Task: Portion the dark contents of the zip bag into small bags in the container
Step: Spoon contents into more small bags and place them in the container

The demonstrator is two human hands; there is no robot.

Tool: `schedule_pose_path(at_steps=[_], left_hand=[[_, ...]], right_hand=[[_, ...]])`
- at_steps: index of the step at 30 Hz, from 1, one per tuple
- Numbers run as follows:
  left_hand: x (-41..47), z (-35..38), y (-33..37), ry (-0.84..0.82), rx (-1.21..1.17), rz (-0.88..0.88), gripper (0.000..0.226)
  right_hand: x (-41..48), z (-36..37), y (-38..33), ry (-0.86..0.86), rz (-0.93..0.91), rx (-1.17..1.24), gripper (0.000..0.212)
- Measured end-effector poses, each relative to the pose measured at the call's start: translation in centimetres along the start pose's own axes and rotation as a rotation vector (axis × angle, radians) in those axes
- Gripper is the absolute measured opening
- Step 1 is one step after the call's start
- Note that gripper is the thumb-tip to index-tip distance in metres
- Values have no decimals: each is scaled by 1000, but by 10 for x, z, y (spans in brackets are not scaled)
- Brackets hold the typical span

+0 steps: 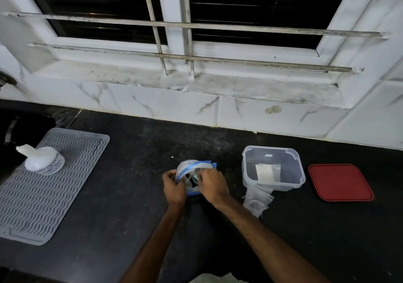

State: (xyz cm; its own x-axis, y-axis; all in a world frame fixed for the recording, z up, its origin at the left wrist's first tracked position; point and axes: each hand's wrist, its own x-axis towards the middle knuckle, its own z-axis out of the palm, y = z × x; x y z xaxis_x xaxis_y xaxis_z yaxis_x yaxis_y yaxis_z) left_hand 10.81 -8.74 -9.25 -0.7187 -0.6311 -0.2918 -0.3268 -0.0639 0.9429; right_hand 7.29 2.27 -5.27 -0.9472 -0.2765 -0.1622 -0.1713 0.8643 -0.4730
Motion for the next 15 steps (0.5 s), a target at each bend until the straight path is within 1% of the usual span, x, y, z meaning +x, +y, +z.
schedule_pose_path(at_steps=[2,3,7,9,12,14,15], left_hand=[[0,2,2,-22,-33,15,37],[0,3,3,-34,-47,19,38],[3,5,5,-80,-116,-46,38],[5,3,4,-69,-132,-79,39],[9,2,3,-14,-122,-73,40],[8,0,7,24,-105,-85,38],[9,-1,8,30,-95,-82,37]], right_hand=[[2,7,5,-27,39,7,25],[4,10,7,-28,66,54,27],[10,20,16,-27,283,333,16],[9,20,20,-59,366,495,18],[6,10,19,-53,366,618,33],[3,1,16,-40,366,693,32],[2,-5,14,-36,379,736,28]])
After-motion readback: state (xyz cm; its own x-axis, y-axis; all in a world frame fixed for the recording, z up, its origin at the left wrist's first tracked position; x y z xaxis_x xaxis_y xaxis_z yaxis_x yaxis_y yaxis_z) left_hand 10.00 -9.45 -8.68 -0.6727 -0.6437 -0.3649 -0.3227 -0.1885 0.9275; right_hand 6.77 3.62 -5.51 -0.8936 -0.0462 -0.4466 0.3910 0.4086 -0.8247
